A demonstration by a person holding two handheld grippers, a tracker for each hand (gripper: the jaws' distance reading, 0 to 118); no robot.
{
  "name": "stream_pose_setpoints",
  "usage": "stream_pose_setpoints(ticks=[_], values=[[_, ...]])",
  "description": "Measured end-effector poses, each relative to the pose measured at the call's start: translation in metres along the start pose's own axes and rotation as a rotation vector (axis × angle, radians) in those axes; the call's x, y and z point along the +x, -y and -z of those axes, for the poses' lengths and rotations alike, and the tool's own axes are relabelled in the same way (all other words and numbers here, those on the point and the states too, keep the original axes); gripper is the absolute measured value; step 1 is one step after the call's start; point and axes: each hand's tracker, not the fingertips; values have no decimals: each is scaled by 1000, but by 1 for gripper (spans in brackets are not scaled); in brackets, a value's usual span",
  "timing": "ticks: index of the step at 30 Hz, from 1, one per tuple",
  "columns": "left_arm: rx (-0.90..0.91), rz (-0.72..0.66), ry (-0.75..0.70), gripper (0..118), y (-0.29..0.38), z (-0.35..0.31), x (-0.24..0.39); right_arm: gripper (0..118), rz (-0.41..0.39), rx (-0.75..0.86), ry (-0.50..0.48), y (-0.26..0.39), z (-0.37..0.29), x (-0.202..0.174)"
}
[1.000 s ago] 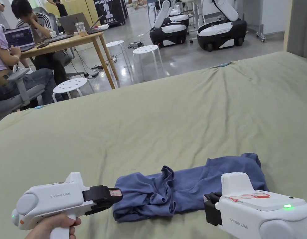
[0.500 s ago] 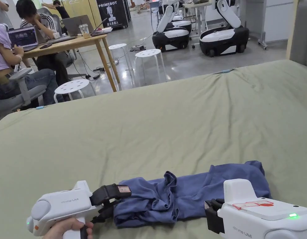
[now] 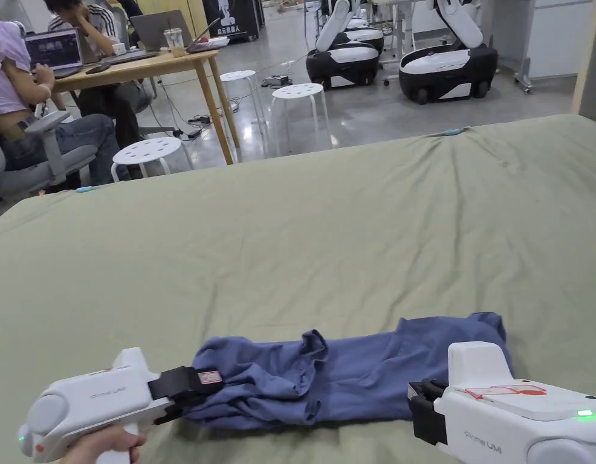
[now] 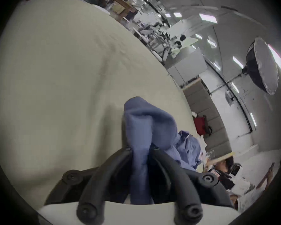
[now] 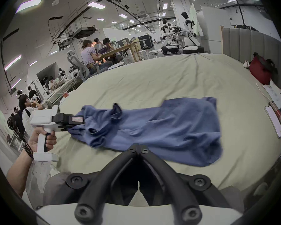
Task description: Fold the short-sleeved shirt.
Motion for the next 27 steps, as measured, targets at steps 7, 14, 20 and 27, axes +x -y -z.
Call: stream_pose_setpoints(ticks=[7,14,20,27], values=[[65,-37,-113,12,-6,-66,-27,0,-8,-13,-55,0,11,-13],[99,46,24,12,-4,-68,42,0,-17,-14,-82,3,11,-19],[16,100,188,12,16,-15,129,0,-13,-16,-75,6,5,-14],[-190,226,84,12,37,103,191,0,9,4,-51,6,-9,2]])
